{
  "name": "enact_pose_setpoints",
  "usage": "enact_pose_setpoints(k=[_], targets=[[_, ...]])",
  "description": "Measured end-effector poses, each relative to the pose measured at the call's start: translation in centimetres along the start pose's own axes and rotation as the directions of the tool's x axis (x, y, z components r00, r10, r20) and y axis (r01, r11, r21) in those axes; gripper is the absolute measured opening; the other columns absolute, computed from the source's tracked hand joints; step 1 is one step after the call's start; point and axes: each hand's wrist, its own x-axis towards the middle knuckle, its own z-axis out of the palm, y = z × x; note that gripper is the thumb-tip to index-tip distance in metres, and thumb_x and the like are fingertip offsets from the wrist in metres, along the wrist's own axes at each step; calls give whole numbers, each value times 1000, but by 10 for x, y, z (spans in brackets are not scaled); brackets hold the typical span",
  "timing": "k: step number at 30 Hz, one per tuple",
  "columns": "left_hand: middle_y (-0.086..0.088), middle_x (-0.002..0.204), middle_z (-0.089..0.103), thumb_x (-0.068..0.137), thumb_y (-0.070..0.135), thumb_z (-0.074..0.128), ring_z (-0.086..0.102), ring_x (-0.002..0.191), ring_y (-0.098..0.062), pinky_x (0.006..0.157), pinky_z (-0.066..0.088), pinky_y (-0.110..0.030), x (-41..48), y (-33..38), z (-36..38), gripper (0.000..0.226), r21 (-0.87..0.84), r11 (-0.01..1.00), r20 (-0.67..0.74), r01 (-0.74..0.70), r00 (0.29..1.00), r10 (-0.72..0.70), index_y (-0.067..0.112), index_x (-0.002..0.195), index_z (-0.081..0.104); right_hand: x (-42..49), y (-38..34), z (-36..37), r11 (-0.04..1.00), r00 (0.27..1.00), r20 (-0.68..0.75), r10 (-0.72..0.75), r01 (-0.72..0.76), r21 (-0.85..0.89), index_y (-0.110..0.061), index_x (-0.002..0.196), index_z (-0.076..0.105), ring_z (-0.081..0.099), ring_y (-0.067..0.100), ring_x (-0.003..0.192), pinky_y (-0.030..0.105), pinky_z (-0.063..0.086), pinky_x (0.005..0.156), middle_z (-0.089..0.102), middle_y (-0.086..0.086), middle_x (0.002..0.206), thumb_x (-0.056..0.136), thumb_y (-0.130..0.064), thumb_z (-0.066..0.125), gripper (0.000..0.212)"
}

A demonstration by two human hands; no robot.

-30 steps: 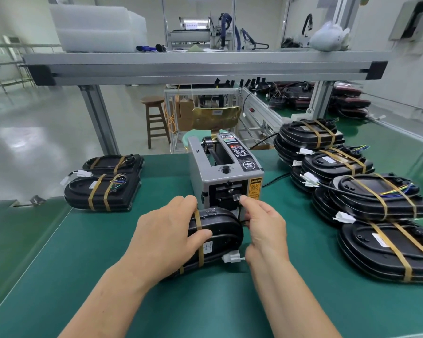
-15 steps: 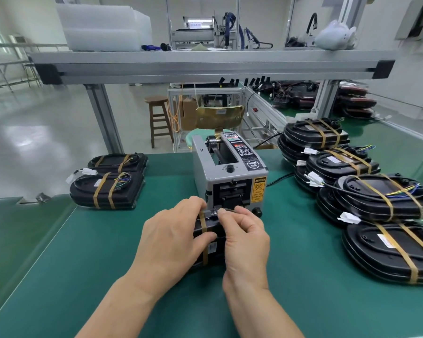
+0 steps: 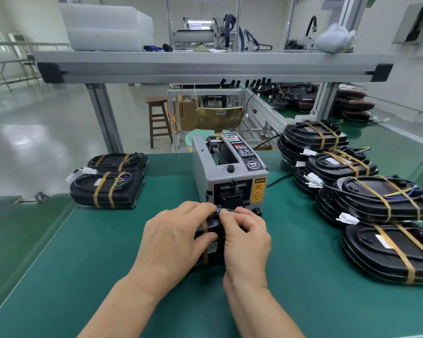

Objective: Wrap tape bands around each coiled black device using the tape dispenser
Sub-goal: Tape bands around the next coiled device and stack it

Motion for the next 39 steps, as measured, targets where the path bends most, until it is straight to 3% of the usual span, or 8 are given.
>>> enact_pose_setpoints(k=[9,13,19,22,26,34,37,39], targets=[[14,93,70,63,29,91,62,58,-20,51,53,-32,0,-1,1,40,-14,1000,-13,-28,1000,28,33,99,75,7,1,-4,996,998,62,-23,28,-81,-24,59,74,55,10,112,33,46,97,60,-13,106,79,-18,80,22],[14,93,70,63,29,91,62,58,-19,51,52,-31,1,0,1,38,-14,999,-18,-43,999,43,32,98,75,8,4,-8,988,996,39,-77,81,-130,-22,70,69,53,-6,106,23,40,95,56,-14,106,80,-33,79,18],[13,91,69,62,29,92,59,54,-19,48,51,-30,-1,0,2,39,-5,998,-28,-63,998,63,31,97,75,20,7,-9,961,992,57,-113,123,-249,-24,87,56,51,-9,89,7,39,71,50,-12,99,76,-40,81,32],[12,93,70,63,28,92,60,55,-20,49,51,-32,-1,-2,3,37,-25,998,-35,-65,997,64,30,97,76,33,11,-9,943,980,12,-201,196,-270,-26,85,56,56,3,84,13,42,75,57,-6,96,83,-21,73,19],[14,96,69,68,28,89,60,56,-18,51,50,-31,-3,-3,2,33,-50,997,-30,-66,997,65,30,98,75,64,8,-16,982,994,-88,-64,47,-182,-27,83,67,59,11,73,43,56,84,69,-6,85,88,-14,65,14],[15,97,69,69,28,88,60,58,-18,53,49,-31,-3,-2,0,32,-53,998,-3,-41,999,41,31,99,75,76,-1,-3,983,983,53,175,-171,-69,-18,78,72,64,22,80,41,55,80,74,4,86,84,-24,75,9],[14,96,69,68,28,90,60,57,-19,51,49,-32,-3,-1,-1,33,-48,998,-1,-39,999,39,30,98,75,76,-5,-1,979,976,85,202,-199,-45,-17,74,69,52,15,63,34,47,67,62,-4,67,84,-24,76,14],[13,95,69,67,27,90,60,56,-19,50,49,-33,-3,-1,-1,34,-40,998,-6,-38,999,38,29,97,75,76,-7,0,975,972,86,219,-215,-48,-16,75,69,52,16,65,35,49,68,62,-1,71,83,-20,76,11]])
